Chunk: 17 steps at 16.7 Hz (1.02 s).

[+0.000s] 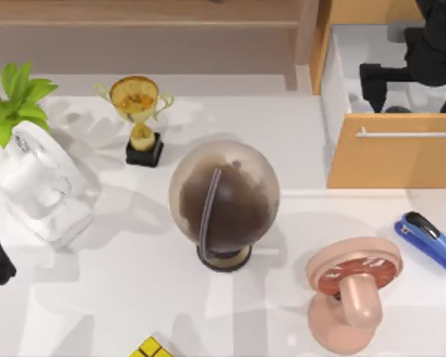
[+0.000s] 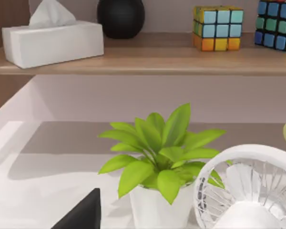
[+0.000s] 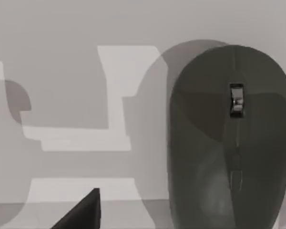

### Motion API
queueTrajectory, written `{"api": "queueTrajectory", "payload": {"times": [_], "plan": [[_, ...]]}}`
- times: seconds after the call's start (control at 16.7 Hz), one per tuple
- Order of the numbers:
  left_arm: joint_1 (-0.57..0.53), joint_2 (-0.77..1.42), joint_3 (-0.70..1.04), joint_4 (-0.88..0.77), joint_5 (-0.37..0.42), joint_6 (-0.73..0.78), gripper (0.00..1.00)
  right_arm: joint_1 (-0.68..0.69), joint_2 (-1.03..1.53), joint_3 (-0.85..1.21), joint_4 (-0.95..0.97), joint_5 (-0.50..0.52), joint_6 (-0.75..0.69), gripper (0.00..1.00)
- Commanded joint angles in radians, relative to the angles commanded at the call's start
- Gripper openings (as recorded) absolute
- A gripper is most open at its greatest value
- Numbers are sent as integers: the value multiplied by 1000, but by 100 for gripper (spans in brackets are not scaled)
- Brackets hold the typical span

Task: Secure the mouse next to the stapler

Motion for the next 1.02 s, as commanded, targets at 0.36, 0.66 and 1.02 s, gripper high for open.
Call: {"api": "queueTrajectory", "payload": {"times": [0.36, 0.66, 1.02], "plan": [[0, 0, 0, 0, 0, 0, 100, -4, -3, -3, 0, -1, 0, 100], [0, 0, 0, 0, 0, 0, 100, 22, -135, -6, -122, 5, 27, 100], [0, 0, 0, 0, 0, 0, 100, 93, -312, -28, -282, 7, 90, 100]]}}
